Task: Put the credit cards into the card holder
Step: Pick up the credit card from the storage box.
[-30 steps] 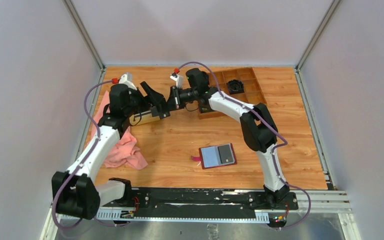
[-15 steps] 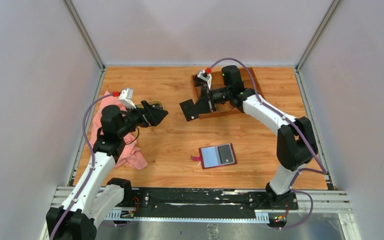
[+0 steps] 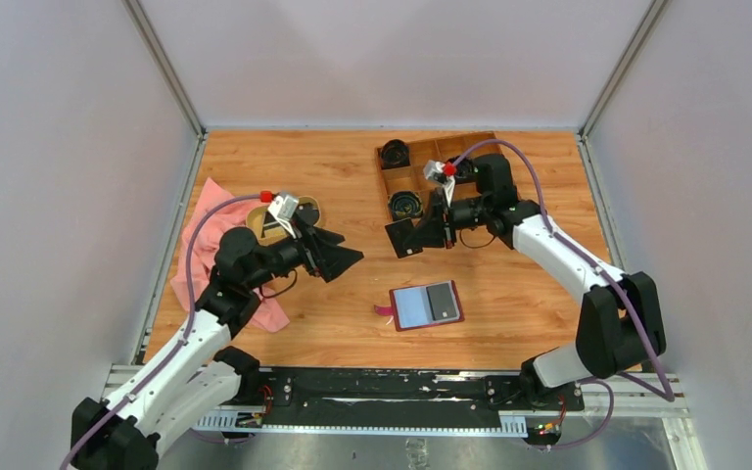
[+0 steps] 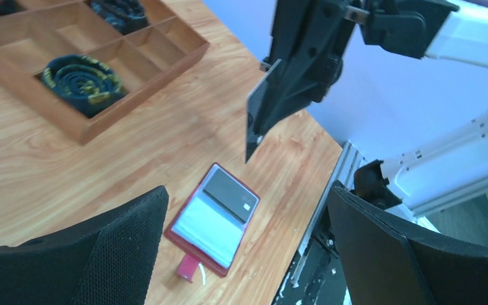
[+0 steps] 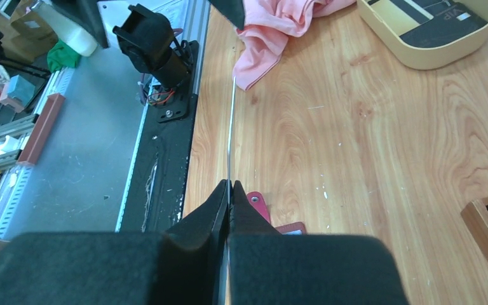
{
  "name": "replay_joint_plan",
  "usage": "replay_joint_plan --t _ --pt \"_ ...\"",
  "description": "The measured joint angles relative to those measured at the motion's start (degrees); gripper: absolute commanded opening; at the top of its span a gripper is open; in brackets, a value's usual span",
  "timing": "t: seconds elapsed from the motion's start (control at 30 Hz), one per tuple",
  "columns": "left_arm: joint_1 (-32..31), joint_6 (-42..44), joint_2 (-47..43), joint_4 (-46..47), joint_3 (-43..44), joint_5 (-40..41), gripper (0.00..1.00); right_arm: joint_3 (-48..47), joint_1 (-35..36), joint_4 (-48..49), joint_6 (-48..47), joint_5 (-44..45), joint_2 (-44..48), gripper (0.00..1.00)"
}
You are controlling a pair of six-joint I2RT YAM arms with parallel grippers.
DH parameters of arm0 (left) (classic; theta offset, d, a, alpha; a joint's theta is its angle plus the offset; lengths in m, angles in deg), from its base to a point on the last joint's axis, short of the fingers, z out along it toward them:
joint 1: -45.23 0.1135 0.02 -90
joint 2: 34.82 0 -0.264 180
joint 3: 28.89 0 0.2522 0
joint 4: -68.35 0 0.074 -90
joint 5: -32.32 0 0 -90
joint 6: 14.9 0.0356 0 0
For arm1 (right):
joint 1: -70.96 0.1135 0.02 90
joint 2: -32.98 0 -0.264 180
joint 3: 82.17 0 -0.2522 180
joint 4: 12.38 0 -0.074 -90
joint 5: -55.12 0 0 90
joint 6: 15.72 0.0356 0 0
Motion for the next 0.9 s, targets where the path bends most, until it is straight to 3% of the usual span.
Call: replay_joint_plan --t 0.27,0.47,0.77,0.9 --pt "-11.56 4.52 0.79 14.58 -6.21 5.33 1.00 5.49 -3.28 0.83 -1.46 -0.92 5.33 0.00" --pt "-13.97 3.43 5.11 31.71 -14.67 9.62 1.00 9.64 -6.69 4.87 0.39 -3.06 8.48 0.00" --pt "-17.77 0.57 20.57 59.60 -20.26 12.17 1.00 10.84 -7.72 12.61 7.28 -6.91 8.26 0.00" --pt "-19.71 1.38 27.93 65.64 -19.41 12.98 1.00 10.84 -7.72 13.68 9.79 -7.98 6.36 0.00"
